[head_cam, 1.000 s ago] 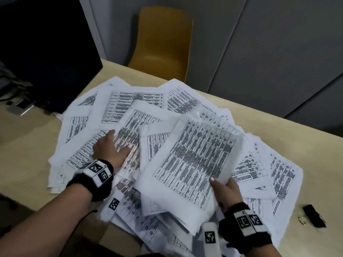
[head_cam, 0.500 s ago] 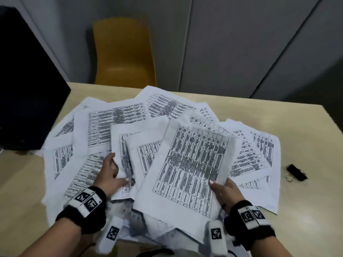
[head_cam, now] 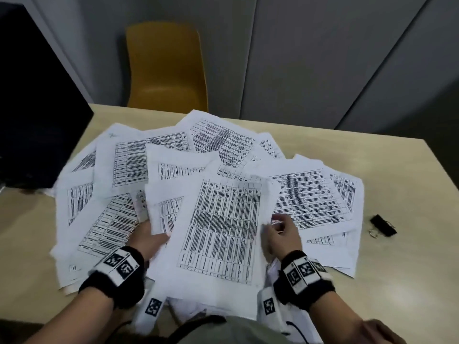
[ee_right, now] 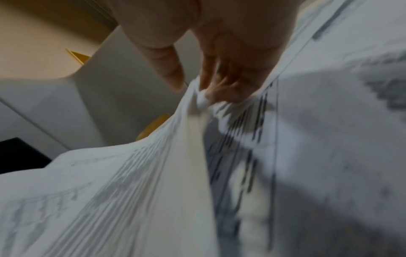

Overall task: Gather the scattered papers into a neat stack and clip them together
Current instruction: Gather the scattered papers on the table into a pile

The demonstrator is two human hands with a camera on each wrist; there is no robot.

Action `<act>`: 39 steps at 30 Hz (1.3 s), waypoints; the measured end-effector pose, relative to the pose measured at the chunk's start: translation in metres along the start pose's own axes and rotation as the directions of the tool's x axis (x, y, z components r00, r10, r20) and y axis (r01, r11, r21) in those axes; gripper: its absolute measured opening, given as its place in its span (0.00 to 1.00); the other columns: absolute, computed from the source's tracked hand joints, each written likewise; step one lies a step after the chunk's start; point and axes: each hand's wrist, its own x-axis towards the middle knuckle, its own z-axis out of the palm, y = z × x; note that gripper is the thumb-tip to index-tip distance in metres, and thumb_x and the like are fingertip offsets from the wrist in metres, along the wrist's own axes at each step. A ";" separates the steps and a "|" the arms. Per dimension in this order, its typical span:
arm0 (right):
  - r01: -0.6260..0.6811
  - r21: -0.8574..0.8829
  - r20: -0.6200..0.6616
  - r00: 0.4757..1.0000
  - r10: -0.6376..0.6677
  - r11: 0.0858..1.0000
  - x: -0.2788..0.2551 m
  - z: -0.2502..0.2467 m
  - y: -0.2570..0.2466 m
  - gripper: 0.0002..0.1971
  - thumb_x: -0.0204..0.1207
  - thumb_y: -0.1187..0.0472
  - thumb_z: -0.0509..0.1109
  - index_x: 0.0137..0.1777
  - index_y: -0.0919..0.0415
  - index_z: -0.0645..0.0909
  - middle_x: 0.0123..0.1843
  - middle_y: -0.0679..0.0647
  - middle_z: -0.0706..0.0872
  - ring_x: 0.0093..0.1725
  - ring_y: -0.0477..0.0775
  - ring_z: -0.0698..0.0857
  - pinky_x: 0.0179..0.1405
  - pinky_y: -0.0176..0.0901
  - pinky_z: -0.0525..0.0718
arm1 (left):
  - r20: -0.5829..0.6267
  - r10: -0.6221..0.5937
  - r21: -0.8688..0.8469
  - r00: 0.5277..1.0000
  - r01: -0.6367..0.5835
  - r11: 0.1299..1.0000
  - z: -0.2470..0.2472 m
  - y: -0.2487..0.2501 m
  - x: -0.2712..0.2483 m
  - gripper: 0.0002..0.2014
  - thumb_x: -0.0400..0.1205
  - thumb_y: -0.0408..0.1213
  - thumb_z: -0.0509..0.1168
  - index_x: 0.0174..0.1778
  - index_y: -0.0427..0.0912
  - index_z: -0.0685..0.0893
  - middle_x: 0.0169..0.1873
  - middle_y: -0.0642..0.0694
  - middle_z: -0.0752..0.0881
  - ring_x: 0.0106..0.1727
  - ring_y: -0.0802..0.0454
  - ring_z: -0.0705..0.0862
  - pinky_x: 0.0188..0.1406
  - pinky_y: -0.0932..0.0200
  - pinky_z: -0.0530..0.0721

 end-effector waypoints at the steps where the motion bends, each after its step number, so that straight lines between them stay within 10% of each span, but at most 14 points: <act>1: 0.035 -0.093 -0.119 0.992 -0.046 0.995 0.006 -0.008 0.002 0.15 0.72 0.60 0.70 0.59 0.56 0.77 0.49 0.59 0.81 0.55 0.68 0.84 0.55 0.56 0.83 | -0.033 -0.023 -0.072 0.999 0.020 0.997 -0.001 0.000 -0.003 0.10 0.76 0.25 0.67 0.52 0.35 0.82 0.48 0.37 0.87 0.45 0.44 0.83 0.42 0.58 0.78; 4: -0.067 -0.550 -0.115 0.993 0.003 0.833 0.014 -0.032 0.006 0.29 0.77 0.50 0.65 0.77 0.52 0.62 0.79 0.67 0.60 0.79 0.69 0.59 0.76 0.63 0.61 | -0.086 -0.058 -0.178 0.995 0.042 0.983 -0.008 0.001 -0.006 0.06 0.76 0.22 0.65 0.39 0.38 0.82 0.43 0.37 0.86 0.43 0.44 0.83 0.49 0.53 0.79; 7: 0.024 -0.725 0.080 0.996 0.050 0.688 0.019 -0.034 0.014 0.30 0.79 0.45 0.58 0.80 0.43 0.54 0.84 0.61 0.42 0.83 0.65 0.43 0.79 0.64 0.44 | -0.121 -0.060 -0.201 0.991 0.035 0.979 -0.013 0.005 -0.002 0.07 0.76 0.23 0.65 0.37 0.39 0.80 0.43 0.37 0.85 0.47 0.41 0.83 0.57 0.46 0.80; 14: 0.196 -0.634 0.103 0.980 -0.169 0.748 0.031 -0.044 0.019 0.19 0.74 0.49 0.68 0.64 0.48 0.78 0.81 0.60 0.60 0.79 0.62 0.61 0.78 0.62 0.62 | -0.148 -0.096 -0.293 0.984 0.049 0.955 -0.024 0.010 0.011 0.06 0.77 0.23 0.64 0.37 0.37 0.80 0.38 0.37 0.85 0.42 0.41 0.84 0.47 0.50 0.82; 19: 0.112 -0.817 0.130 0.991 -0.009 0.565 0.032 -0.050 0.023 0.33 0.75 0.37 0.60 0.79 0.36 0.52 0.84 0.64 0.41 0.83 0.67 0.44 0.79 0.65 0.47 | -0.224 -0.135 -0.379 0.965 0.041 0.925 -0.042 0.003 0.019 0.11 0.71 0.31 0.70 0.49 0.33 0.85 0.47 0.34 0.89 0.48 0.37 0.88 0.57 0.32 0.82; 24: 0.358 -0.690 0.334 0.929 -0.162 0.630 0.037 -0.060 0.018 0.17 0.74 0.48 0.69 0.63 0.46 0.80 0.84 0.58 0.55 0.82 0.62 0.54 0.79 0.58 0.55 | -0.291 -0.149 -0.407 0.945 0.019 0.913 -0.051 0.004 0.032 0.18 0.69 0.30 0.71 0.55 0.30 0.83 0.52 0.32 0.87 0.52 0.35 0.87 0.60 0.33 0.81; 26: 0.294 -0.642 0.210 0.956 -0.206 0.708 0.039 -0.061 0.018 0.14 0.73 0.50 0.71 0.57 0.50 0.82 0.82 0.59 0.60 0.81 0.60 0.59 0.78 0.55 0.58 | -0.316 -0.160 -0.422 0.935 0.013 0.906 -0.057 0.002 0.040 0.18 0.67 0.31 0.72 0.52 0.29 0.83 0.53 0.29 0.87 0.52 0.34 0.87 0.60 0.33 0.81; 29: 0.013 -0.676 -0.106 0.988 -0.115 0.737 0.034 -0.054 0.019 0.36 0.69 0.37 0.68 0.74 0.53 0.65 0.83 0.64 0.54 0.81 0.65 0.54 0.80 0.62 0.53 | -0.335 -0.217 -0.460 0.917 0.041 0.887 -0.066 0.010 0.041 0.05 0.72 0.27 0.69 0.41 0.33 0.80 0.56 0.24 0.83 0.46 0.42 0.82 0.52 0.50 0.82; 33: -0.054 -0.799 -0.019 0.998 0.065 0.599 0.027 -0.036 0.015 0.51 0.66 0.27 0.62 0.81 0.48 0.41 0.83 0.68 0.38 0.81 0.71 0.42 0.78 0.67 0.43 | -0.372 -0.211 -0.373 0.904 0.062 0.926 -0.078 0.010 0.049 0.14 0.78 0.30 0.67 0.30 0.44 0.69 0.66 0.24 0.78 0.50 0.48 0.73 0.30 0.65 0.77; 36: 0.137 -0.853 0.193 0.979 0.061 0.504 0.034 -0.035 0.010 0.52 0.64 0.29 0.66 0.80 0.40 0.38 0.83 0.63 0.34 0.81 0.73 0.40 0.78 0.69 0.41 | -0.378 -0.174 -0.327 0.909 0.045 0.944 -0.080 0.017 0.046 0.04 0.79 0.31 0.66 0.46 0.35 0.80 0.67 0.25 0.77 0.52 0.48 0.72 0.49 0.56 0.73; 39: 0.210 -0.804 0.240 0.971 -0.020 0.557 0.034 -0.041 0.008 0.55 0.62 0.36 0.74 0.80 0.41 0.38 0.84 0.60 0.39 0.83 0.66 0.43 0.78 0.65 0.44 | -0.336 -0.107 -0.262 0.936 0.016 0.965 -0.072 0.020 0.045 0.20 0.79 0.29 0.65 0.66 0.26 0.75 0.67 0.27 0.78 0.53 0.49 0.74 0.54 0.53 0.72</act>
